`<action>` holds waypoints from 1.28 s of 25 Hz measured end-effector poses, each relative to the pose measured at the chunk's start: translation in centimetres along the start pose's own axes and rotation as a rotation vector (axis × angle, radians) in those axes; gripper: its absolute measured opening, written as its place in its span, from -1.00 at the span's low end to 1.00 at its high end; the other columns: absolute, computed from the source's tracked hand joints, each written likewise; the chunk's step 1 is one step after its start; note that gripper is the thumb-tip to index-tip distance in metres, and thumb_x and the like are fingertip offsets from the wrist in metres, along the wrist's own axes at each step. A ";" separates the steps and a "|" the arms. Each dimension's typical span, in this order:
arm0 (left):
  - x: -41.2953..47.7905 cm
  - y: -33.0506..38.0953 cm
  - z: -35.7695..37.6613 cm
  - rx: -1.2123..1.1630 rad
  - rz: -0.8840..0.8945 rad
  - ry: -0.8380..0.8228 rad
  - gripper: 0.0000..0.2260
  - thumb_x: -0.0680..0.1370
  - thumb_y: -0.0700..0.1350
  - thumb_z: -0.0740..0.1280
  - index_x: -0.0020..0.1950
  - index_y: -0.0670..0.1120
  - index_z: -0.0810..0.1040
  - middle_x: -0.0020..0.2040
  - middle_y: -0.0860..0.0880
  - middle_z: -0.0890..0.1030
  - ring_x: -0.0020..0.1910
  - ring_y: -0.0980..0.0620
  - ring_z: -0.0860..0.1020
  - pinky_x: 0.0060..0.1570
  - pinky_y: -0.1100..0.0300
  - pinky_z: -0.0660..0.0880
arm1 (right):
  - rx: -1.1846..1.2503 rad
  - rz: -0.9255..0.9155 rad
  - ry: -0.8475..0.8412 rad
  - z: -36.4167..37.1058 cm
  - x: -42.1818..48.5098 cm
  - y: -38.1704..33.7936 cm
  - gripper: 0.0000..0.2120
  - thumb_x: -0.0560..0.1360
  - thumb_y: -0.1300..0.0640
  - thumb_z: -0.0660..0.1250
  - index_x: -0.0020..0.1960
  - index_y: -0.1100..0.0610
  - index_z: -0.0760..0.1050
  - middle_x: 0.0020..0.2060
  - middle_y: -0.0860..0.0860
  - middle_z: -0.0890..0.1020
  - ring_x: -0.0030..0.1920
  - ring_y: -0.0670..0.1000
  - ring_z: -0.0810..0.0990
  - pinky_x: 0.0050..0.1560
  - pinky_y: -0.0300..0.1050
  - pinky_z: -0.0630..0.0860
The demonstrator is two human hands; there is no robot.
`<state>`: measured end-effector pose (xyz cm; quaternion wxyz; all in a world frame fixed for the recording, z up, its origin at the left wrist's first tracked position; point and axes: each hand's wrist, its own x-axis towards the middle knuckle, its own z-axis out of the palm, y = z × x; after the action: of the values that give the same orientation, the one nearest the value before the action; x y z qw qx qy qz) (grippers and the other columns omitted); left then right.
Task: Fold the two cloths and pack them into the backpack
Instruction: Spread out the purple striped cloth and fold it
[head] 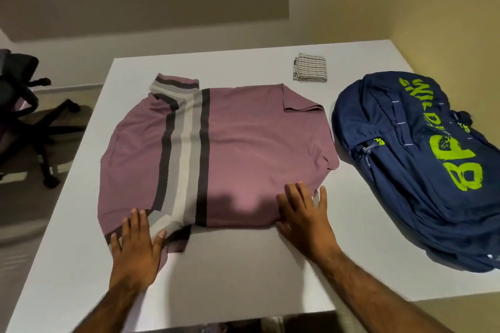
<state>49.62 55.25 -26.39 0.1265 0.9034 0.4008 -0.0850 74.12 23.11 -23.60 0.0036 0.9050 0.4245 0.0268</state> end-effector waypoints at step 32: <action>-1.6 -8.6 -5.4 -0.143 0.458 0.215 -0.59 0.68 0.19 0.10 0.31 -0.03 0.54 0.23 -0.03 0.60 0.14 -0.03 0.58 0.17 -0.10 0.56 | 0.118 0.560 -0.040 -1.0 2.1 -3.1 -0.59 0.63 -0.08 0.12 0.18 0.19 0.57 0.28 0.13 0.50 0.35 0.18 0.39 0.46 0.36 0.22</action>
<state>42.42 61.35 -22.24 0.1628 0.9631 0.2021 0.0708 73.06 26.69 -22.62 -0.0483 0.9860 0.1588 -0.0158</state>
